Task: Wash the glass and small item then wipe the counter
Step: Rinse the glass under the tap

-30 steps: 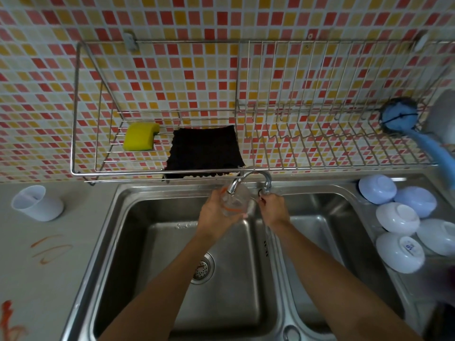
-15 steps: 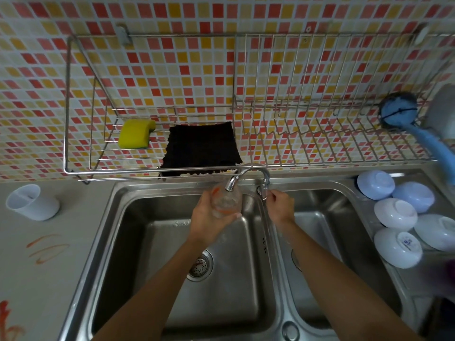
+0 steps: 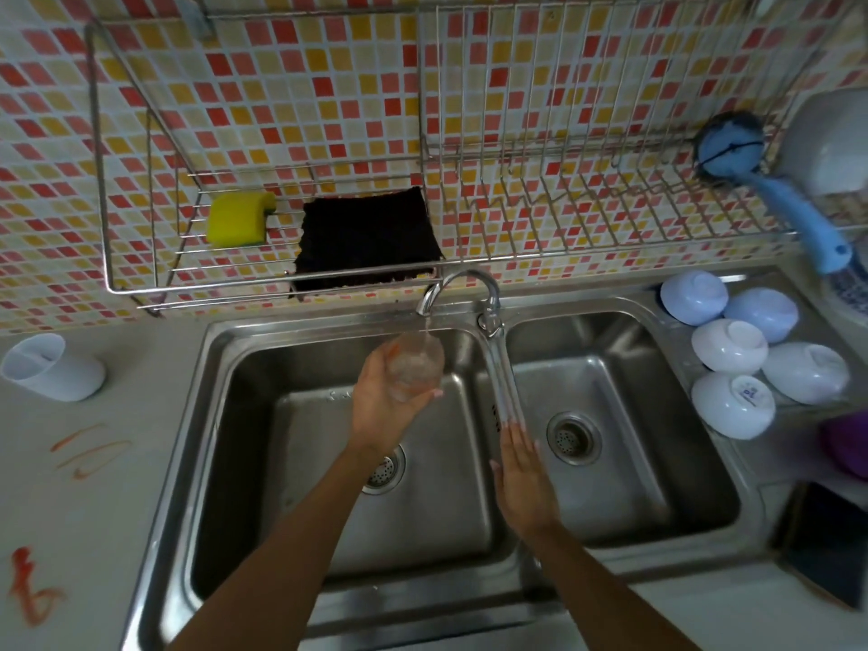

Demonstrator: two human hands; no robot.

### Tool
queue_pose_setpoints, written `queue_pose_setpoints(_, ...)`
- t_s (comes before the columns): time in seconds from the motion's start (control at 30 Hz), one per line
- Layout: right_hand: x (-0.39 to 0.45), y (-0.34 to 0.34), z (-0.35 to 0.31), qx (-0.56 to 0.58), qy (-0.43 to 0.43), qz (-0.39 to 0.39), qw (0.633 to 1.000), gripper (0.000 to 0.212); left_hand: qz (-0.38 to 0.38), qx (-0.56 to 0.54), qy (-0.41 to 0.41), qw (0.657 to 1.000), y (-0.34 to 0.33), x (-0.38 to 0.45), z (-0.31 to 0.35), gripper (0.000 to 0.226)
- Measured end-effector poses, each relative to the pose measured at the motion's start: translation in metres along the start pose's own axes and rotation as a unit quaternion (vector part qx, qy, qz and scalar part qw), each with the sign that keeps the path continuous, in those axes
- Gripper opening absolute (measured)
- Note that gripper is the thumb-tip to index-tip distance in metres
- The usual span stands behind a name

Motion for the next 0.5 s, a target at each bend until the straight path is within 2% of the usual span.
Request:
queue_pose_setpoints(0.13,0.0,0.005,-0.003,-0.047,-0.009,-0.001,0.999,0.057,-0.007,0.006,-0.003,1.0,-0.004,-0.004,0.001,0.085)
queue_pose_setpoints(0.27,-0.003,0.004,-0.006,-0.072,-0.012,-0.023,0.997,0.071,0.014,0.001,0.002,1.0,0.004,-0.002,0.004,0.087)
queue_pose_setpoints(0.37,-0.003,0.005,-0.006,-0.091,-0.022,-0.024,0.995,0.073,0.005,0.018,-0.015,1.0,0.006,-0.001,0.005,0.088)
queue_pose_setpoints(0.5,-0.005,0.004,-0.007,-0.104,-0.016,-0.017,0.994,0.075,0.001,0.019,0.003,1.0,0.008,-0.012,-0.004,0.083)
Point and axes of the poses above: each hand's wrist, its own x-axis towards the middle knuckle, its own y-axis out of the back of the hand, z = x × y, the point moved 9 cm from there along x, towards the middle knuckle, and after that the axes turned 8 degrees about -z, right-handed, at the moved point
